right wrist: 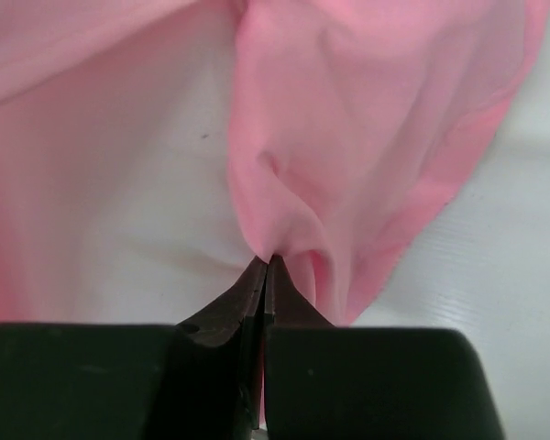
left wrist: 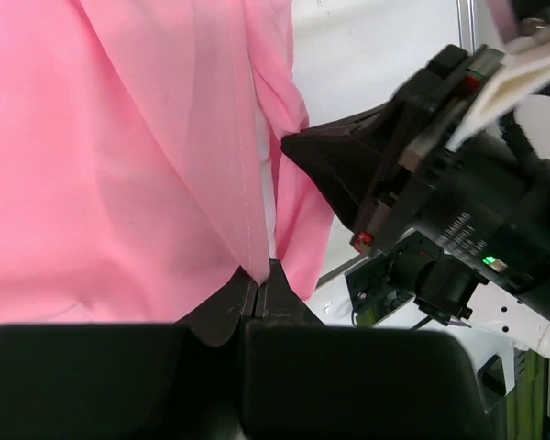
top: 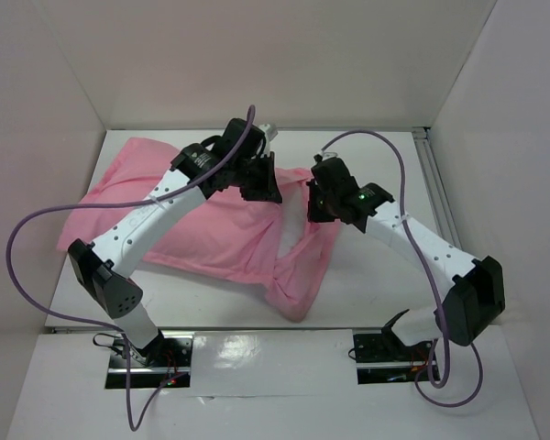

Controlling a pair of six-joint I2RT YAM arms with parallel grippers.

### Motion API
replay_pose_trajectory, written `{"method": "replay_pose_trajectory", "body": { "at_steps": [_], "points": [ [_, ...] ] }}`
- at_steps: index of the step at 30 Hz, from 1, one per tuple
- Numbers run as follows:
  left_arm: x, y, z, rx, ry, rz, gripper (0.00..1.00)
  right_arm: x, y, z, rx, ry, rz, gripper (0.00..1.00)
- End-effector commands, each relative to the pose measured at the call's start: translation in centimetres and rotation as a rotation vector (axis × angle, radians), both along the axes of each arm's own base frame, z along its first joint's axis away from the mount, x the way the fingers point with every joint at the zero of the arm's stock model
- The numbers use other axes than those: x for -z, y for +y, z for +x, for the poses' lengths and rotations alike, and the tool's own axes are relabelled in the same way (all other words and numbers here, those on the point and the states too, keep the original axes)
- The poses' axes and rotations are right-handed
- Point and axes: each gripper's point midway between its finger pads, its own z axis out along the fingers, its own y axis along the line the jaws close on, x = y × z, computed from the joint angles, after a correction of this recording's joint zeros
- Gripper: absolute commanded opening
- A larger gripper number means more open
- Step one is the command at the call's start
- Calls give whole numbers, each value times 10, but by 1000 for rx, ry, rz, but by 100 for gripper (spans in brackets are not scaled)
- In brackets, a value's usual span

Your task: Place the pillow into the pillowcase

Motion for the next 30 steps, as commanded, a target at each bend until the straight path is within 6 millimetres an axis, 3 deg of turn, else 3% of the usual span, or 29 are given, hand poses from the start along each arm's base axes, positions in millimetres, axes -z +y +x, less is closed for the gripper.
{"method": "replay_pose_trajectory", "body": {
  "at_steps": [1, 7, 10, 12, 16, 17, 18, 19, 20, 23, 27, 30],
  "points": [
    [-12, -7, 7, 3, -25, -44, 0, -58, 10, 6, -40, -135, 90, 0],
    [-11, -6, 8, -3, -29, -39, 0, -162, 73, -16, -348, -291, 445, 0],
    [-3, -6, 9, -3, -14, -27, 0, -183, 86, -21, -389, -290, 532, 0],
    [1, -6, 8, -3, -5, -20, 0, -168, 86, -6, -337, -276, 493, 0],
    [-4, -5, 7, -3, -14, -27, 0, -83, 59, 33, -164, -188, 320, 0],
    [-5, -2, 4, 3, -18, -22, 0, -66, 48, 49, -114, -163, 292, 0],
    [-11, 0, 2, 3, -28, -30, 0, -57, 45, 51, -112, -133, 288, 0],
    [-12, 4, 4, 1, -31, -23, 0, -60, 46, 53, -118, -138, 283, 0],
    [-17, 8, 1, -6, -42, -21, 0, -60, 45, 55, -102, -137, 285, 15],
    [-25, 24, 1, -5, -74, 4, 0, -59, 46, 51, -105, -118, 295, 35],
    [-39, 43, 1, -13, -90, 9, 0, -76, 38, 33, -115, -137, 312, 54],
    [-47, 41, -4, 15, -100, -16, 0, -87, 25, 17, -102, -145, 304, 64]
  ]
}}
